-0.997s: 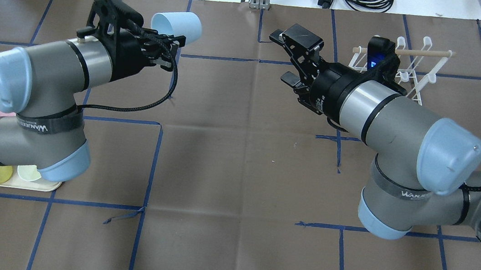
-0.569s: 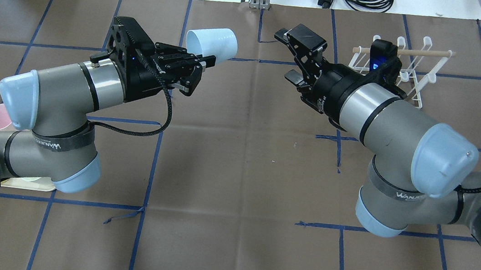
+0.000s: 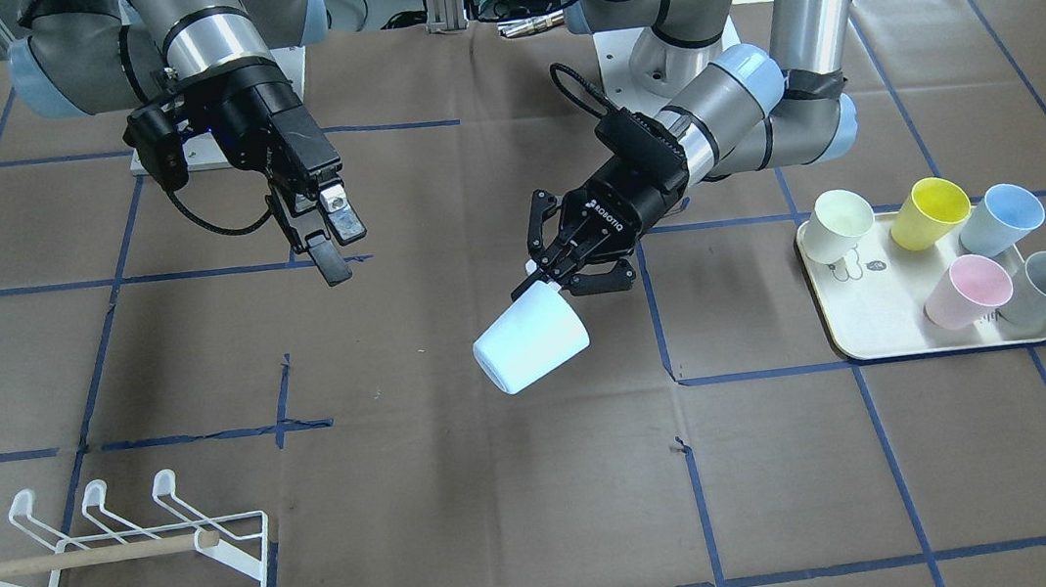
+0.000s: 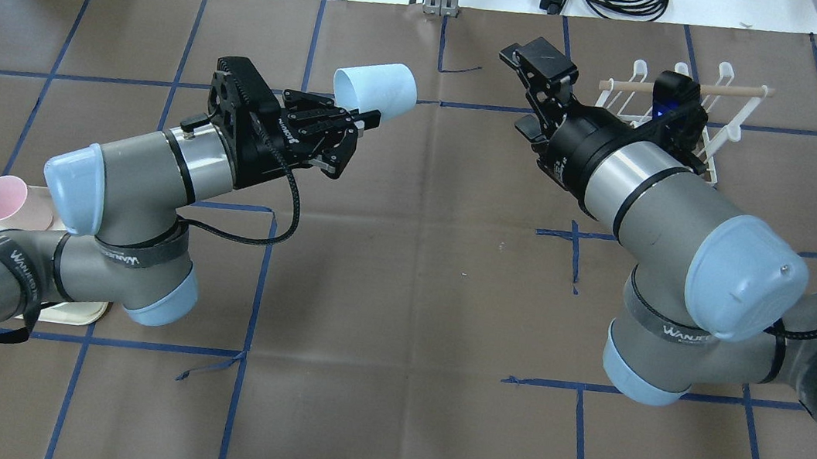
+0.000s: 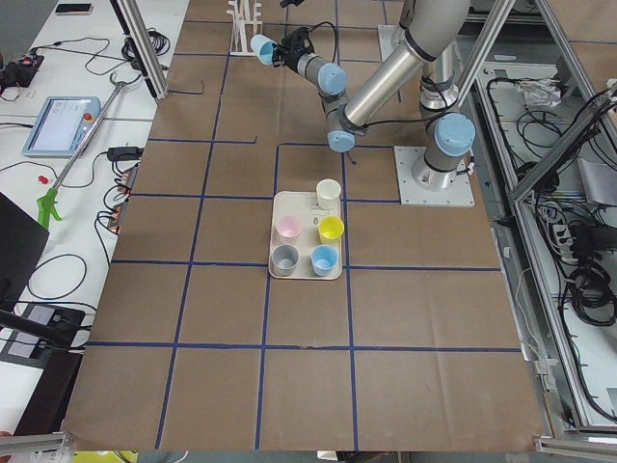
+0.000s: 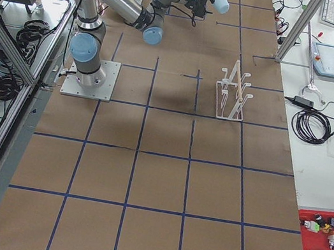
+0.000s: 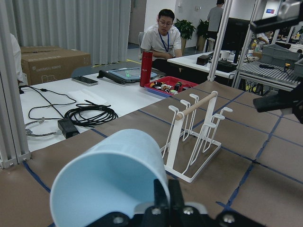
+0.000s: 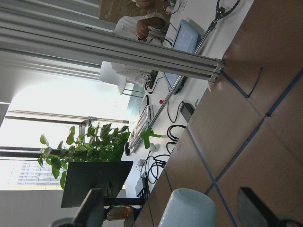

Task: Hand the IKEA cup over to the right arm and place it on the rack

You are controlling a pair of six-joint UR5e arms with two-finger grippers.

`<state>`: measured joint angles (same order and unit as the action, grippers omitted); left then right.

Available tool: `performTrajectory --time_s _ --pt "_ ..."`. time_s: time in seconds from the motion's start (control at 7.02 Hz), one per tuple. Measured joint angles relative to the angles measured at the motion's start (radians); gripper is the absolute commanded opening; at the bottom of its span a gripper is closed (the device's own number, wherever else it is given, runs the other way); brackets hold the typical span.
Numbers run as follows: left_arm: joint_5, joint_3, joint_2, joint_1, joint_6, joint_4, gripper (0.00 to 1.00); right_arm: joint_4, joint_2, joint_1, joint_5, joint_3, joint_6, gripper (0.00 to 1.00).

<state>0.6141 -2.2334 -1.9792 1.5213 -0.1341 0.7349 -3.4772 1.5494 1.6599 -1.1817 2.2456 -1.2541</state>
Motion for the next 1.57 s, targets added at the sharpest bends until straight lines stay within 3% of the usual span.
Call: performTrajectory --time_s 0.28,0.85,1.57 --pt "0.026 0.026 -0.027 0.017 0.042 0.034 0.0 -0.04 -0.033 0.021 -0.001 -0.001 -0.005 0.98" --pt "0.22 0.037 -0.007 0.118 0.048 -0.048 0.0 -0.076 -0.119 0.055 0.01 -0.009 -0.081 0.99" --pt "0.232 0.041 0.005 0.117 0.048 -0.069 0.0 -0.077 -0.245 0.081 0.017 -0.104 -0.092 0.99"
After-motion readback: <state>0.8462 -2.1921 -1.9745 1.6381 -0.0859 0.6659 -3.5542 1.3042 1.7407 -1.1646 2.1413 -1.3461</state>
